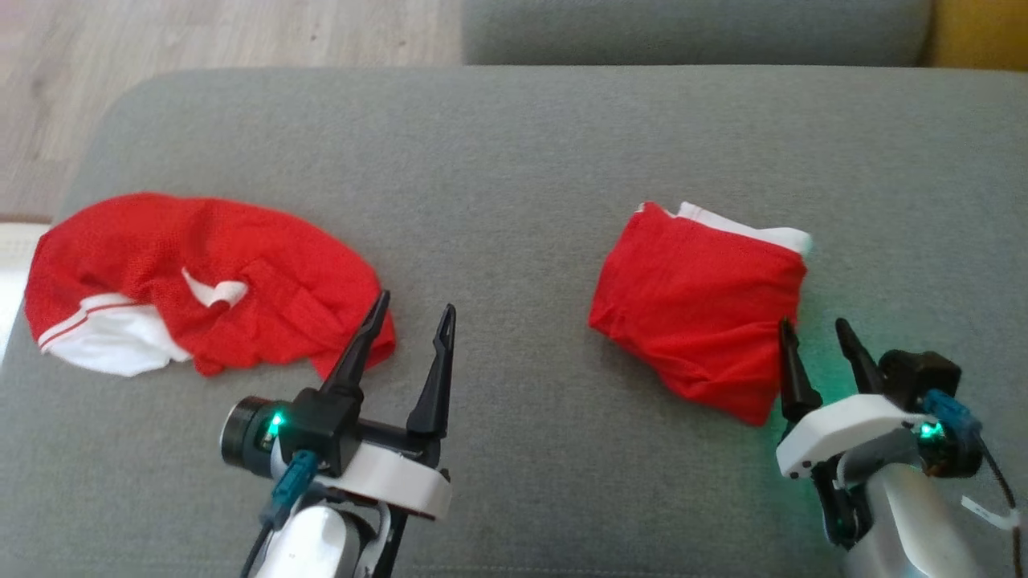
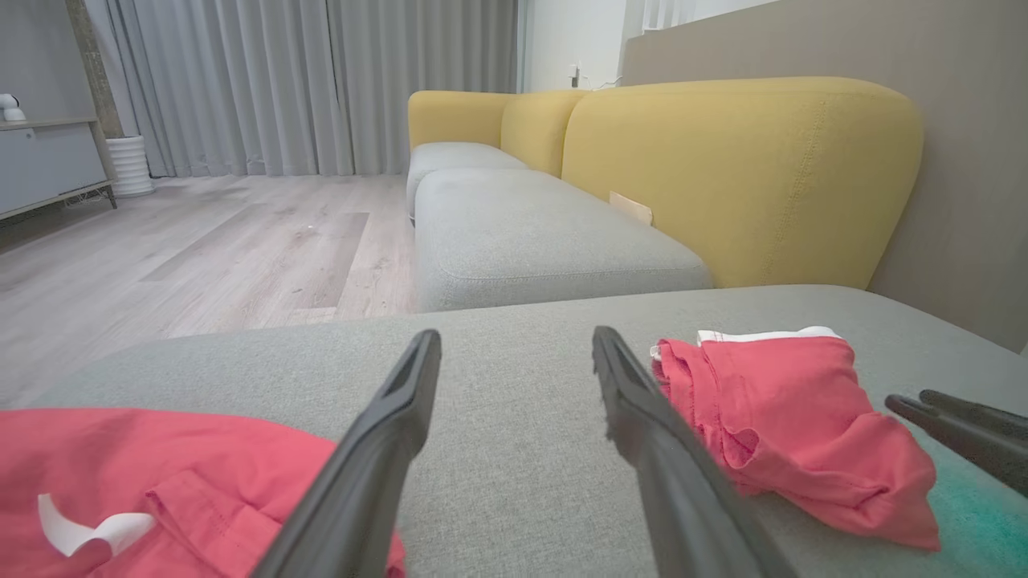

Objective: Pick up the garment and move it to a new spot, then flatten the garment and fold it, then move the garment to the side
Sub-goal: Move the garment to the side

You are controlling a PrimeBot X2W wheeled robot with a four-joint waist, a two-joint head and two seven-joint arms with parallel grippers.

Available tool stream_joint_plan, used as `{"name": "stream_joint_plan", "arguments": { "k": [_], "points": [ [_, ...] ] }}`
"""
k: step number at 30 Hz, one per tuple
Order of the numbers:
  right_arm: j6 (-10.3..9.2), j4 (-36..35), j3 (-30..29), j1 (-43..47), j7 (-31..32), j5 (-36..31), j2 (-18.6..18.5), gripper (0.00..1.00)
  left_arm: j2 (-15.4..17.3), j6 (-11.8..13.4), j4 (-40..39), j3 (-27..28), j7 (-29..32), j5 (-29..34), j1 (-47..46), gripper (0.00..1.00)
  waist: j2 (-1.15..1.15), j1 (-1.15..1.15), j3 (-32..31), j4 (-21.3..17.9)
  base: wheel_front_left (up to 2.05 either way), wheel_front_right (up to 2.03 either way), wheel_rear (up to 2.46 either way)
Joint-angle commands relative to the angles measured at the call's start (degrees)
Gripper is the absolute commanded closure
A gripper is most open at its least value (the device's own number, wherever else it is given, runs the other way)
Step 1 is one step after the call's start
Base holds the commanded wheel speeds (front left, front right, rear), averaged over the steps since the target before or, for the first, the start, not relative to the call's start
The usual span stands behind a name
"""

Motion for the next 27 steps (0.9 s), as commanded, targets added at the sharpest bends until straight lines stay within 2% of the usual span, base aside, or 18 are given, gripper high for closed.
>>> {"name": "stream_joint_plan", "arguments": {
  "k": [1,12,21,22,23,24,27],
  "points": [
    [-0.03,-0.10,1.14,-2.65,0.15,0.06,-0.17,0.00,0.02,-0.05,-1.67,1.30,-0.70,-0.48,-2.64,0.00,0.00,0.00,0.71,0.99,0.00,0.00,0.00],
    [-0.03,10.09,0.86,-7.35,1.41,1.96,-0.17,0.00,0.01,0.19,-1.54,0.67,-0.70,-0.52,-3.07,0.00,0.00,0.00,1.70,2.86,0.00,0.00,0.00],
    [-0.03,15.14,4.82,-11.75,2.04,11.30,-0.17,0.00,0.01,0.16,-1.53,0.43,-0.70,-0.45,-3.40,0.00,0.00,0.00,2.99,2.52,0.00,0.00,0.00],
    [-0.03,15.68,5.99,-12.05,2.24,11.84,-0.17,0.05,0.01,0.12,-1.46,0.37,-0.70,-0.41,-3.42,0.00,0.00,0.00,3.06,2.34,0.00,0.00,0.00],
    [-0.03,16.12,7.11,-12.35,2.07,11.57,-0.17,0.80,0.01,0.10,-1.39,0.35,-0.70,-0.37,-3.42,0.00,0.00,0.00,3.09,2.14,0.00,0.00,0.00],
    [-0.03,16.54,8.16,-12.64,1.73,10.86,-0.17,1.00,0.01,0.07,-1.33,0.35,-0.70,-0.33,-3.42,0.00,0.00,0.00,3.06,1.92,0.00,0.00,0.00],
    [-0.03,17.63,10.12,-13.43,0.52,9.29,-0.17,1.00,0.01,0.08,-1.22,0.54,-0.70,-0.20,-3.40,0.00,0.00,0.00,2.79,1.08,0.00,0.00,0.00]
  ]
}}
